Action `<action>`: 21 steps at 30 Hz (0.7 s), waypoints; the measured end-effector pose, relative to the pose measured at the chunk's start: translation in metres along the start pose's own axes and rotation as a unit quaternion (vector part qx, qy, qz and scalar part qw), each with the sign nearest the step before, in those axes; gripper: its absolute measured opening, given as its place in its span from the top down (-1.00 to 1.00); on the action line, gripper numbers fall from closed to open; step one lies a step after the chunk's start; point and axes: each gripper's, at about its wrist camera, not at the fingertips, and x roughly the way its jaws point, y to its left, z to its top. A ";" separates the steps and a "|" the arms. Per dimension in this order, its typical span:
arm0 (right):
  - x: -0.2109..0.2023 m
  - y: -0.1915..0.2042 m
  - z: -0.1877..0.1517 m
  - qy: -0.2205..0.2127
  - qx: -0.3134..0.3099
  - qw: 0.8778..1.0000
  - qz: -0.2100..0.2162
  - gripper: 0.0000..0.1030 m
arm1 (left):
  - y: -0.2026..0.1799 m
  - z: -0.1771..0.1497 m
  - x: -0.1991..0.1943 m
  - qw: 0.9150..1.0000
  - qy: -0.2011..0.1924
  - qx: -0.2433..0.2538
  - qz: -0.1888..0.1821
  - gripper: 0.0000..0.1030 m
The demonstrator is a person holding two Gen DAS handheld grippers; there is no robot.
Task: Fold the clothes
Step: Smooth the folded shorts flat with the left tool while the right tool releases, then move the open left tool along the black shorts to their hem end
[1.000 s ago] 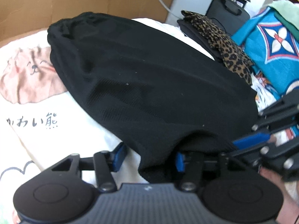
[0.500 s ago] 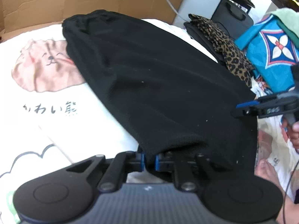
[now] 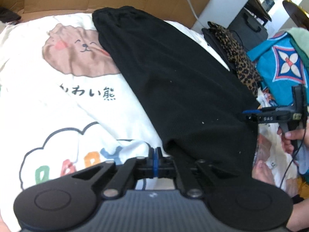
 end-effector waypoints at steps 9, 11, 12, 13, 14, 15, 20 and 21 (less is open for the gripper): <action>-0.006 -0.016 -0.006 0.004 0.010 1.000 -0.009 0.12 | -0.041 0.012 -0.002 0.996 -0.017 0.072 -0.040 0.93; -0.006 -0.018 -0.007 0.004 0.012 1.000 -0.010 0.12 | -0.046 0.015 0.002 0.995 -0.011 0.091 -0.051 0.93; -0.006 -0.019 -0.007 0.004 0.012 1.000 -0.010 0.12 | -0.047 0.017 0.005 0.994 -0.006 0.094 -0.055 0.93; -0.007 -0.020 -0.008 0.004 0.012 1.000 -0.011 0.12 | -0.047 0.018 0.008 0.993 0.000 0.098 -0.059 0.93; -0.007 -0.020 -0.009 0.004 0.012 1.000 -0.011 0.12 | -0.047 0.020 0.012 0.993 0.006 0.102 -0.064 0.91; -0.007 -0.021 -0.009 0.004 0.013 1.000 -0.012 0.12 | -0.046 0.019 0.017 0.992 0.018 0.100 -0.070 0.91; -0.010 -0.029 -0.011 0.004 0.016 1.000 -0.012 0.12 | -0.049 0.005 0.032 0.989 0.069 0.104 -0.083 0.90; -0.011 -0.032 -0.012 0.003 0.019 1.000 -0.012 0.12 | -0.050 0.000 0.032 0.988 0.075 0.107 -0.080 0.89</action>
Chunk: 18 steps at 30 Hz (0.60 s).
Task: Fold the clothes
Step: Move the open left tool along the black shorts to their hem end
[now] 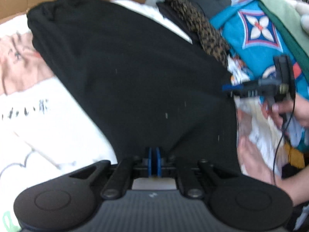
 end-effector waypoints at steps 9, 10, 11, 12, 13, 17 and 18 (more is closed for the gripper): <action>-0.010 -0.024 -0.007 -0.029 0.060 0.998 0.006 0.15 | -0.018 -0.005 -0.009 0.997 0.077 -0.008 0.001 0.77; -0.011 -0.026 -0.009 -0.034 0.067 0.997 0.008 0.15 | -0.021 -0.003 -0.008 0.996 0.082 -0.021 0.008 0.75; -0.012 -0.028 -0.011 -0.037 0.073 0.997 0.010 0.15 | -0.023 -0.001 -0.007 0.996 0.087 -0.034 0.015 0.73; -0.012 -0.028 -0.011 -0.038 0.075 0.996 0.012 0.12 | -0.026 0.001 -0.006 0.994 0.092 -0.047 0.023 0.66; -0.012 -0.027 -0.011 -0.037 0.073 0.997 0.015 0.11 | -0.030 0.003 -0.003 0.993 0.096 -0.058 0.027 0.61; -0.013 -0.026 -0.009 -0.030 0.055 0.998 0.023 0.09 | -0.039 0.011 0.004 0.988 0.107 -0.100 0.042 0.43; -0.014 -0.026 -0.008 -0.030 0.050 0.998 0.024 0.09 | -0.040 0.013 0.006 0.987 0.109 -0.110 0.045 0.36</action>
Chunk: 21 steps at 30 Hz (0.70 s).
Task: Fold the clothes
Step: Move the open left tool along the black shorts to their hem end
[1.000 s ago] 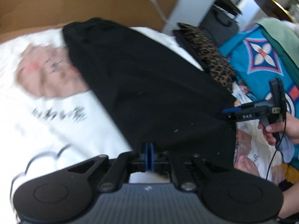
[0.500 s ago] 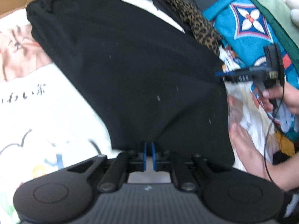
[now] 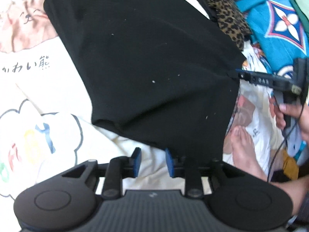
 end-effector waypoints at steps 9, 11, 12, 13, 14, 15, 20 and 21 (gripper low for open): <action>-0.015 -0.002 0.007 -0.027 0.017 0.998 0.047 0.09 | -0.028 0.020 -0.009 0.997 -0.021 -0.066 0.045 0.15; -0.017 -0.002 0.009 -0.032 0.021 0.998 0.051 0.09 | -0.029 0.021 -0.009 0.995 -0.024 -0.078 0.053 0.15; -0.019 -0.003 0.010 -0.035 0.021 0.998 0.051 0.09 | -0.029 0.023 -0.009 0.995 -0.023 -0.080 0.059 0.15; -0.021 -0.004 0.011 -0.037 0.022 0.998 0.052 0.09 | -0.029 0.025 -0.011 0.994 -0.025 -0.085 0.066 0.15; -0.023 -0.005 0.011 -0.039 0.022 0.998 0.052 0.09 | -0.028 0.027 -0.012 0.993 -0.027 -0.090 0.073 0.13; -0.025 -0.006 0.012 -0.042 0.023 0.997 0.052 0.09 | -0.027 0.028 -0.014 0.992 -0.029 -0.099 0.077 0.13; -0.039 -0.019 0.007 -0.059 0.037 0.996 0.061 0.09 | -0.025 0.019 -0.013 0.985 -0.044 -0.146 0.083 0.11; -0.040 -0.022 0.005 -0.062 0.038 0.996 0.059 0.09 | -0.026 0.014 -0.011 0.983 -0.047 -0.157 0.083 0.11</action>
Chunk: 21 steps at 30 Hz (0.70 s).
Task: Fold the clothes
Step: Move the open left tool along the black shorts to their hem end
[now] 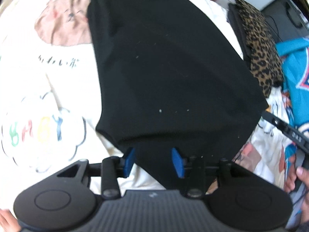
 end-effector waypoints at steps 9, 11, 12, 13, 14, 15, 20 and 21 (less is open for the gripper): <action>-0.020 -0.034 -0.008 -0.047 0.073 0.996 0.022 0.09 | -0.005 -0.036 0.018 0.999 -0.002 -0.041 -0.025 0.11; -0.020 -0.039 -0.005 -0.057 0.081 0.995 0.022 0.09 | -0.003 -0.042 0.020 0.998 -0.006 -0.056 -0.026 0.11; -0.018 -0.041 -0.005 -0.060 0.082 0.995 0.019 0.09 | -0.001 -0.045 0.022 0.997 -0.009 -0.070 -0.031 0.11; -0.015 -0.042 -0.004 -0.061 0.082 0.995 0.013 0.09 | 0.002 -0.048 0.023 0.996 -0.011 -0.083 -0.037 0.11; -0.012 -0.045 -0.005 -0.061 0.083 0.995 0.006 0.09 | 0.004 -0.052 0.024 0.994 -0.014 -0.096 -0.043 0.11; -0.008 -0.048 -0.006 -0.061 0.088 0.994 -0.002 0.09 | 0.005 -0.056 0.027 0.994 -0.013 -0.101 -0.046 0.11; 0.002 -0.068 -0.018 -0.088 0.132 0.987 -0.030 0.09 | 0.012 -0.074 0.041 0.988 -0.005 -0.138 -0.073 0.10; 0.002 -0.071 -0.020 -0.093 0.146 0.984 -0.033 0.09 | 0.013 -0.077 0.043 0.987 -0.003 -0.145 -0.076 0.09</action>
